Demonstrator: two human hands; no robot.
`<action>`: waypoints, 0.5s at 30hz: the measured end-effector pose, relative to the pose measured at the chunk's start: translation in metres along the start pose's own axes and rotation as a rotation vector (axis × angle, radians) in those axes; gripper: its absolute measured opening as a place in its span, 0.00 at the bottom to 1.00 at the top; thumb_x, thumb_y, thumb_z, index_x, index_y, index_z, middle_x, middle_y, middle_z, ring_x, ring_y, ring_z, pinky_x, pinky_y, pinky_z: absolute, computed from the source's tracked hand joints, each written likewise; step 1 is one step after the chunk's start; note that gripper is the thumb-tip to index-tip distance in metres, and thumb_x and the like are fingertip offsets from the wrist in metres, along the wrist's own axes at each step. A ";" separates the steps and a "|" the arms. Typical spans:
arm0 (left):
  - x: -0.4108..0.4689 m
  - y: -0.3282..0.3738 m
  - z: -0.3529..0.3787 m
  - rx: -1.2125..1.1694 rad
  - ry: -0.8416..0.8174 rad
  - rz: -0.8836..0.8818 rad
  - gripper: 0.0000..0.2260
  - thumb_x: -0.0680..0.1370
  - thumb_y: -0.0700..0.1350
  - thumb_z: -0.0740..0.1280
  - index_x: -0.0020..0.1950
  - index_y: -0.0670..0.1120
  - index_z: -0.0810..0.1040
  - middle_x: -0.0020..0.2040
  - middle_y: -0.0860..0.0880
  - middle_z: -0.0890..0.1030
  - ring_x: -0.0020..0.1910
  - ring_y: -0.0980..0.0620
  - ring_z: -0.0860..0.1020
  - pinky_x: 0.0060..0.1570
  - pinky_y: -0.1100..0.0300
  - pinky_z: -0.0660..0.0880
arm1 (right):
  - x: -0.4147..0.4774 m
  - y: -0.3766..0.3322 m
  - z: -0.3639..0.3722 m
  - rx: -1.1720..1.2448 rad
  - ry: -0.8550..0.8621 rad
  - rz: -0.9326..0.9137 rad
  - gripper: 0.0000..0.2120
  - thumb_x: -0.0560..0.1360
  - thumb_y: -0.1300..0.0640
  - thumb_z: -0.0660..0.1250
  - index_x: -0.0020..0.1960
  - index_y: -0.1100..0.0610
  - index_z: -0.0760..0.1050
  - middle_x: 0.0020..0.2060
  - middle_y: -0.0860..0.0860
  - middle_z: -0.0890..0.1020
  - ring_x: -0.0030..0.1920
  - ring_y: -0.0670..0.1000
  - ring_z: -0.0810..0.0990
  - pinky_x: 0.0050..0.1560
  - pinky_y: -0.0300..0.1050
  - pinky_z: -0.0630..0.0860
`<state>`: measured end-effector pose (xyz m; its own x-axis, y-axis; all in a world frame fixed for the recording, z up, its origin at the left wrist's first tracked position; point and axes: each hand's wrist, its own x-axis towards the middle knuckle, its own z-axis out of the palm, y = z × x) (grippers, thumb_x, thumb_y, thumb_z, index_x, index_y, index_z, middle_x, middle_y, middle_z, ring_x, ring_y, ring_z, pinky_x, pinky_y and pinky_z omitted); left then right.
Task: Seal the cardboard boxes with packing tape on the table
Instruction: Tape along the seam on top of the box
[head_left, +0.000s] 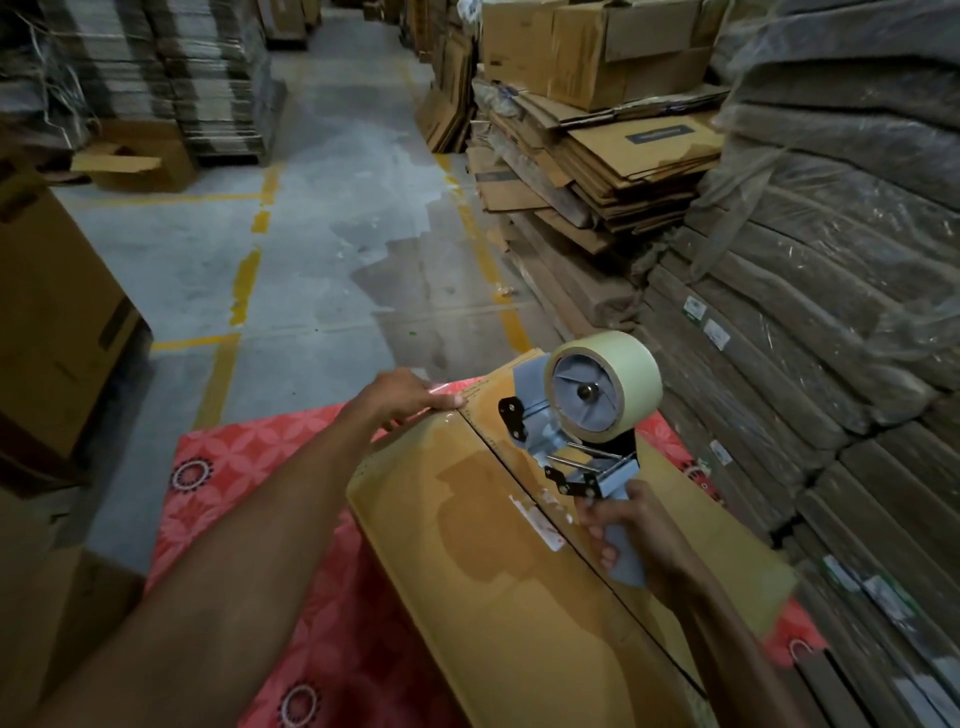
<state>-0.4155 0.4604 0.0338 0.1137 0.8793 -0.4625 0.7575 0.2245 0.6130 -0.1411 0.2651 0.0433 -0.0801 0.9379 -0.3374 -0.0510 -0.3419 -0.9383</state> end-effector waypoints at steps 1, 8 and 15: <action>-0.001 0.000 0.001 -0.003 -0.086 -0.038 0.29 0.72 0.70 0.67 0.57 0.46 0.83 0.55 0.47 0.83 0.50 0.46 0.82 0.49 0.54 0.79 | 0.001 0.000 0.001 -0.010 -0.006 0.001 0.07 0.62 0.63 0.68 0.39 0.62 0.72 0.28 0.56 0.70 0.25 0.50 0.65 0.29 0.45 0.60; 0.007 -0.003 0.018 0.239 0.159 0.081 0.36 0.78 0.72 0.50 0.77 0.49 0.65 0.77 0.44 0.66 0.73 0.42 0.67 0.71 0.44 0.64 | 0.007 -0.008 0.009 -0.023 -0.043 -0.003 0.07 0.64 0.63 0.66 0.41 0.61 0.71 0.29 0.55 0.70 0.24 0.50 0.64 0.29 0.44 0.59; -0.064 0.059 0.041 -0.630 0.120 0.132 0.14 0.83 0.47 0.61 0.43 0.40 0.78 0.40 0.42 0.83 0.32 0.44 0.81 0.42 0.45 0.80 | 0.007 -0.029 0.009 0.033 -0.084 -0.089 0.04 0.63 0.65 0.66 0.37 0.60 0.72 0.29 0.56 0.69 0.24 0.50 0.63 0.29 0.45 0.59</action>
<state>-0.3520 0.4005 0.0732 0.0797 0.9489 -0.3053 0.2163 0.2826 0.9345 -0.1489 0.2815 0.0684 -0.1564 0.9571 -0.2438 -0.0944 -0.2602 -0.9609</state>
